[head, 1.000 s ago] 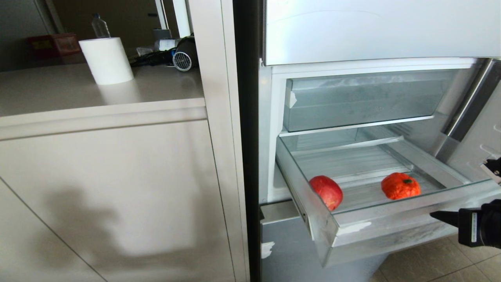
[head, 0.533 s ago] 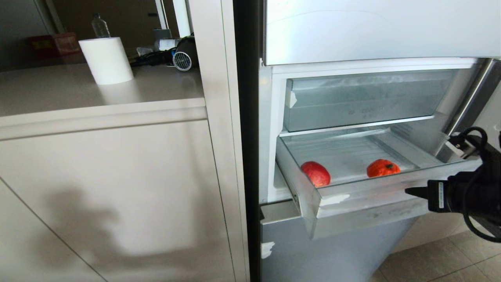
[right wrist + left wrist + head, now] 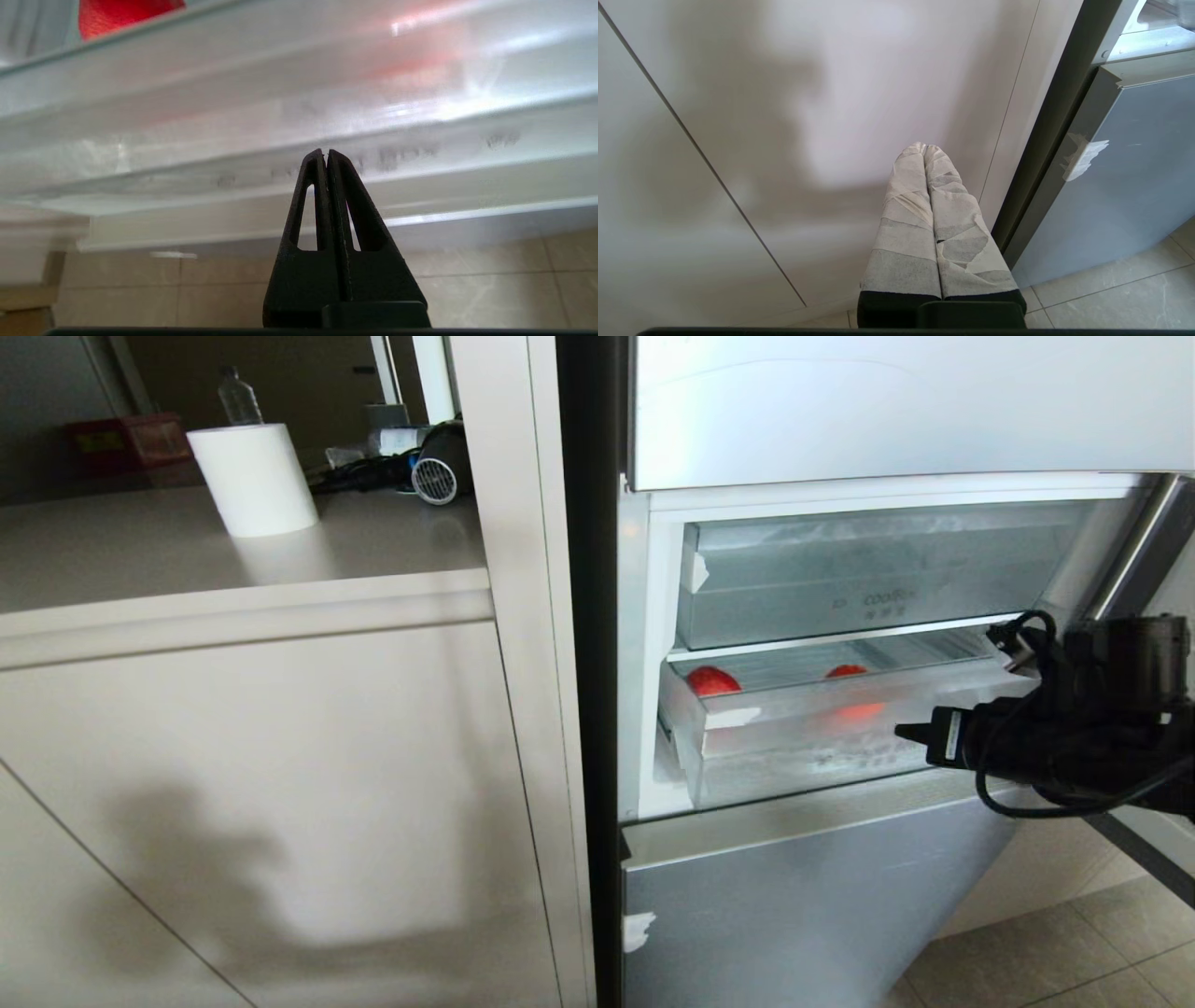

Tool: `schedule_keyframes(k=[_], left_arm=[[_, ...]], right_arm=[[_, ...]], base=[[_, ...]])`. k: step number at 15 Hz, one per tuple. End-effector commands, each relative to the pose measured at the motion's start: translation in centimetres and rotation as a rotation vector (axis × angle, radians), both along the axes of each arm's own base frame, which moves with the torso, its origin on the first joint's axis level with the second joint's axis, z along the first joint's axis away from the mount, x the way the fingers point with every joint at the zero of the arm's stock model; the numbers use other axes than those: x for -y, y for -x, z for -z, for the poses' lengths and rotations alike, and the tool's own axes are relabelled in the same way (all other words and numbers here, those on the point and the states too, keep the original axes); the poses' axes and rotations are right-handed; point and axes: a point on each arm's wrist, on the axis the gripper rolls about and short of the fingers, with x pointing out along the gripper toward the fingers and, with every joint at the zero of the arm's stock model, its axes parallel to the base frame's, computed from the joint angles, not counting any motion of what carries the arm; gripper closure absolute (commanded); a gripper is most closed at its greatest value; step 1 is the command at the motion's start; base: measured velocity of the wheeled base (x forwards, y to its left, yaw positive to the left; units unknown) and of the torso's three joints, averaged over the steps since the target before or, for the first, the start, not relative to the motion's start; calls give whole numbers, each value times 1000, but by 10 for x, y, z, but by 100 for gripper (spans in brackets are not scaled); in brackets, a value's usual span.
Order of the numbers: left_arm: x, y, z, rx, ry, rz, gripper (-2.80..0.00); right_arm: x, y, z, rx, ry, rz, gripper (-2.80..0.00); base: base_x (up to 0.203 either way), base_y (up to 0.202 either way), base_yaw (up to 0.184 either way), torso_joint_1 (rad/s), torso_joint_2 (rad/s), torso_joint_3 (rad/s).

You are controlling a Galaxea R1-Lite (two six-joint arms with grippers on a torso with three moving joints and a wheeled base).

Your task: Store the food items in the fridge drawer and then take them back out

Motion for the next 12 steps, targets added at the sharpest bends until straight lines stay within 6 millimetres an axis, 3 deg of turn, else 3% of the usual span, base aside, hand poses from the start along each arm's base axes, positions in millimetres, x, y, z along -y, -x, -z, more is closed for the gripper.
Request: schedule_keyframes(k=[1, 8, 12], left_arm=[[0, 0, 0, 0, 0, -1, 0], [0, 0, 0, -1, 0, -1, 0], [0, 0, 0, 0, 0, -1, 0]], right_arm=[[-1, -13, 6, -13, -7, -2, 0], [-3, -41, 10, 47, -28, -41, 0], [-3, -48, 10, 55, -28, -43, 0]], base=[[0, 0, 0, 0, 0, 0], [0, 0, 0, 0, 0, 0], [0, 0, 0, 0, 0, 0]])
